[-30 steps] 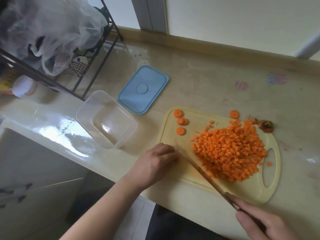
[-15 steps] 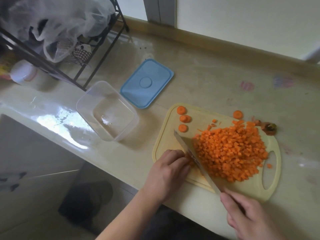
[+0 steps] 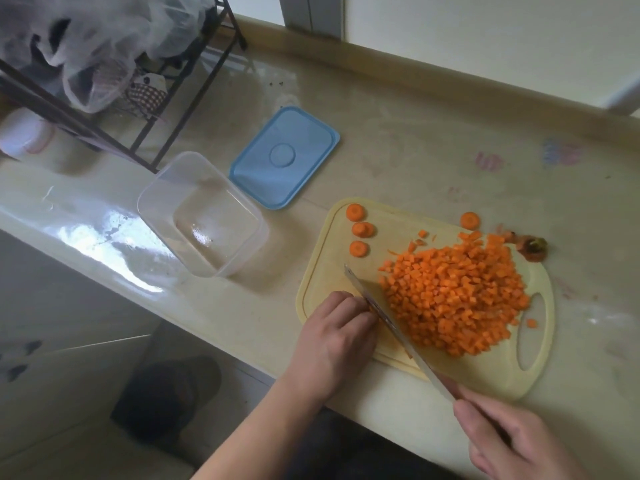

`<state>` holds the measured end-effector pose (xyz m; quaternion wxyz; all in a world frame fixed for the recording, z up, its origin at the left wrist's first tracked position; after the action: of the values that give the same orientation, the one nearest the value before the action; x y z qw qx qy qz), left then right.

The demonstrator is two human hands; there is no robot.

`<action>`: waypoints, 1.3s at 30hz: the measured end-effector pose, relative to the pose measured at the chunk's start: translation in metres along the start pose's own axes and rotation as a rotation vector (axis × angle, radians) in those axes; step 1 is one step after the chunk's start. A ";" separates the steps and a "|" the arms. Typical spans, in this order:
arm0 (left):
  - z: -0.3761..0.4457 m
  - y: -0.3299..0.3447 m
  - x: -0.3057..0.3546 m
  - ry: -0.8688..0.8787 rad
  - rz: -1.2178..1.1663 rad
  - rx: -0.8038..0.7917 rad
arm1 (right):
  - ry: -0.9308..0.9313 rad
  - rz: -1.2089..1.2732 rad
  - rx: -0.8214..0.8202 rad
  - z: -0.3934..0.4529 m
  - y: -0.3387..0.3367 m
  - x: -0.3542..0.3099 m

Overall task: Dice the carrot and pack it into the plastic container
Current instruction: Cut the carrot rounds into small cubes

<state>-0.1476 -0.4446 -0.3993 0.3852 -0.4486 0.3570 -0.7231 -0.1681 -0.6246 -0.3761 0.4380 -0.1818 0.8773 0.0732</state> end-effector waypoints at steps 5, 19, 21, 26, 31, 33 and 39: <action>-0.003 -0.004 -0.003 -0.055 -0.029 0.035 | -0.011 0.006 0.059 -0.005 -0.009 0.003; -0.008 -0.003 -0.004 -0.032 0.000 0.043 | 0.039 0.038 -0.007 0.007 0.013 0.015; -0.008 -0.004 -0.004 -0.033 -0.007 0.044 | 0.034 0.033 0.014 0.005 0.007 0.014; -0.005 -0.001 0.001 0.030 0.003 0.035 | 0.010 0.024 0.021 0.001 0.001 -0.001; -0.006 0.004 -0.004 0.016 -0.031 0.016 | 0.012 -0.095 0.066 -0.005 -0.005 0.002; -0.007 0.005 -0.006 0.012 -0.039 0.017 | -0.001 -0.105 0.070 -0.007 -0.006 0.003; -0.008 0.004 -0.008 0.015 -0.046 0.036 | -0.030 -0.151 0.011 0.009 0.007 0.004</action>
<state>-0.1519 -0.4383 -0.4079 0.3738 -0.4441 0.3364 -0.7416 -0.1667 -0.6167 -0.3847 0.4563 -0.2441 0.8548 0.0379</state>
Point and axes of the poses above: each hand's wrist, its own z-axis towards the middle knuckle, its own y-axis out of the palm, x = y × z, the point moved 10 cm from there along z, towards the middle knuckle, and after that the axes turned 15 degrees about z, right-handed, at the moved point
